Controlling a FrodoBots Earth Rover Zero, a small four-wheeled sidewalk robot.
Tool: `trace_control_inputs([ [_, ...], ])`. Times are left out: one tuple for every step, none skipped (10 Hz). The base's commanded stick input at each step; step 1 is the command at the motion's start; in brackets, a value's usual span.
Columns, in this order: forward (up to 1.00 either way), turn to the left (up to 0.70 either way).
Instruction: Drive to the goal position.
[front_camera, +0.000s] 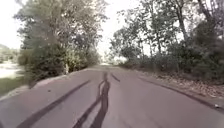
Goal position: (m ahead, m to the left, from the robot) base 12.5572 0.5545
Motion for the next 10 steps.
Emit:
trace_control_inputs([
  [0.70,0.00],
  [0.70,0.00],
  [0.70,0.00],
  [0.70,0.00],
  [0.70,0.00],
  [0.70,0.00],
  [0.70,0.00],
  [0.70,0.00],
  [0.70,0.00],
  [0.70,0.00],
])
